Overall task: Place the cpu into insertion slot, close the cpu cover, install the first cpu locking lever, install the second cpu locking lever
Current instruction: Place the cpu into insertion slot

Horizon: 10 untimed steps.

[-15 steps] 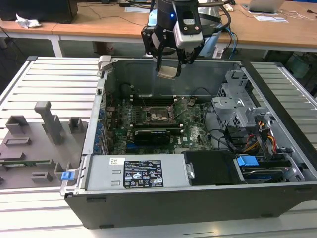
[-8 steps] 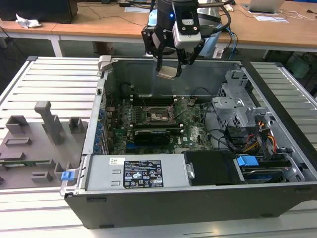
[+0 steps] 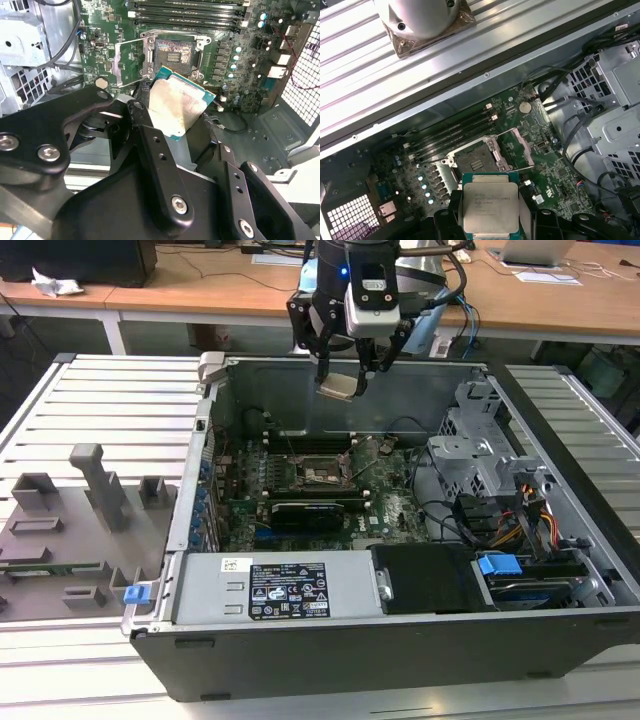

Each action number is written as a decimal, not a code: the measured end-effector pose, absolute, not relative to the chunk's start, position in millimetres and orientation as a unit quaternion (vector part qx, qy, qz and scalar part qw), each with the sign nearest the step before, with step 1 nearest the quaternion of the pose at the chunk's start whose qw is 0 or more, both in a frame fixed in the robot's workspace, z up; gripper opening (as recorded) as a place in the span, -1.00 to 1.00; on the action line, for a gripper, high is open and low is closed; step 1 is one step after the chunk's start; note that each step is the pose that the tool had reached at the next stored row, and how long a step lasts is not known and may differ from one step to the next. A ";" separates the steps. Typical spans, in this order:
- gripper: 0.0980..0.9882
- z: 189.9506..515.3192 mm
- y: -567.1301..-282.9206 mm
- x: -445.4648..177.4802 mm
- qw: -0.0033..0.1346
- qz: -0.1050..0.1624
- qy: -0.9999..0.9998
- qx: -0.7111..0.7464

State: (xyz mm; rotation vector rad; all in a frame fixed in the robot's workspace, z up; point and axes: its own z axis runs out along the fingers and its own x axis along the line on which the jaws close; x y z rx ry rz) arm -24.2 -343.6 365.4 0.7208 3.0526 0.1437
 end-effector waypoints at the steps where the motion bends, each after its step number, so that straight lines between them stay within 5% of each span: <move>1: -0.01 365.4 -343.6 -24.2 0.001 0.046 0.971 0.233; 10: -0.01 365.3 -343.6 -24.2 0.002 0.046 0.965 0.258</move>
